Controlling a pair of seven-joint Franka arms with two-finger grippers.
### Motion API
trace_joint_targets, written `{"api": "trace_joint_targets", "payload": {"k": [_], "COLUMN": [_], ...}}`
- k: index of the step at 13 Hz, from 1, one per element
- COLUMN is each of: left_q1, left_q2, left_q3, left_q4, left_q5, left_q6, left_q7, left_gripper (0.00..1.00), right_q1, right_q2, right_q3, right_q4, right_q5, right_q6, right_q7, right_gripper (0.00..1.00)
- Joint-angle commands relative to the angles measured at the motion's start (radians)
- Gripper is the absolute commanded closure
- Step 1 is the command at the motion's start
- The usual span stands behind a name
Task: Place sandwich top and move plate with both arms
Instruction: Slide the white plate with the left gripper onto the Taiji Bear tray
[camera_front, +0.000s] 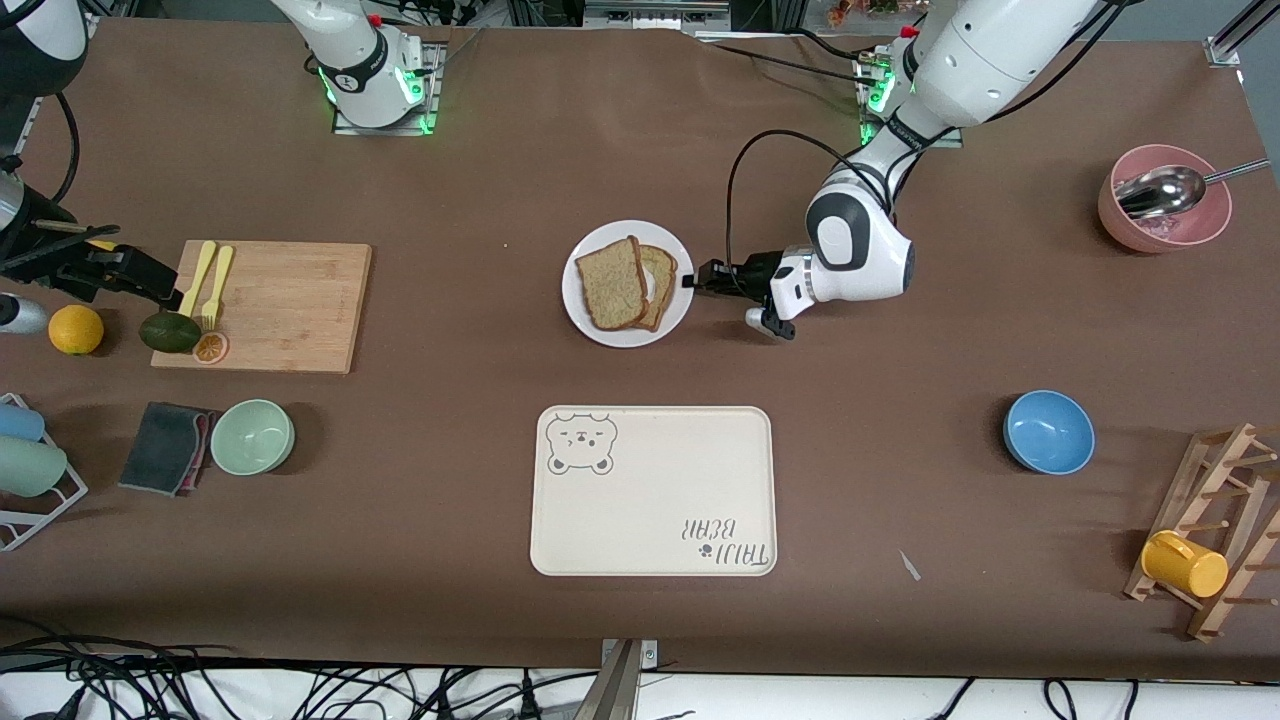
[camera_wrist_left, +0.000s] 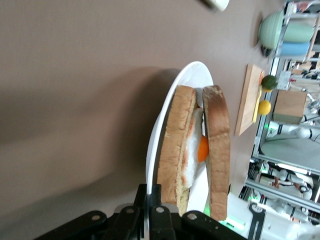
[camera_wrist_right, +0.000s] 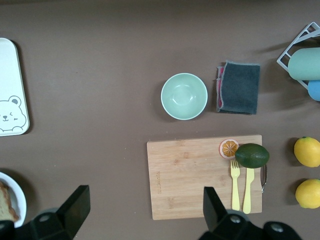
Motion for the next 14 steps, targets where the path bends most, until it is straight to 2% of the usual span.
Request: {"api": "trace_joint_targets", "payload": {"k": [1, 8, 10, 12, 14], "left_q1": [0.020, 0.054, 0.049, 0.048, 0.043], "left_q2": [-0.054, -0.044, -0.033, 0.010, 0.045], "left_q3": [0.004, 0.048, 0.085, 0.105, 0.113], "left_q4": [0.016, 0.171, 0.228, 0.295, 0.346], "left_q5": [-0.048, -0.047, -0.047, -0.041, -0.033], "left_q6": [-0.010, -0.010, -0.008, -0.008, -0.007], "left_q7": [-0.018, -0.130, -0.161, -0.181, -0.207], "left_gripper": [1.00, 1.00, 1.00, 1.00, 1.00], "right_q1": [0.004, 0.004, 0.006, 0.004, 0.002], "right_q2": [-0.006, -0.001, -0.006, -0.006, -0.003], "right_q3": [-0.018, -0.017, -0.012, -0.016, -0.050], "right_q4": [0.019, 0.021, 0.022, 0.021, 0.021], "right_q5": [-0.001, 0.013, 0.013, 0.013, 0.016], "right_q6": [-0.011, 0.006, 0.007, 0.001, 0.007], "right_q7": [-0.021, -0.018, -0.015, -0.018, -0.044], "right_gripper": [0.00, 0.00, 0.00, 0.00, 0.00]}}
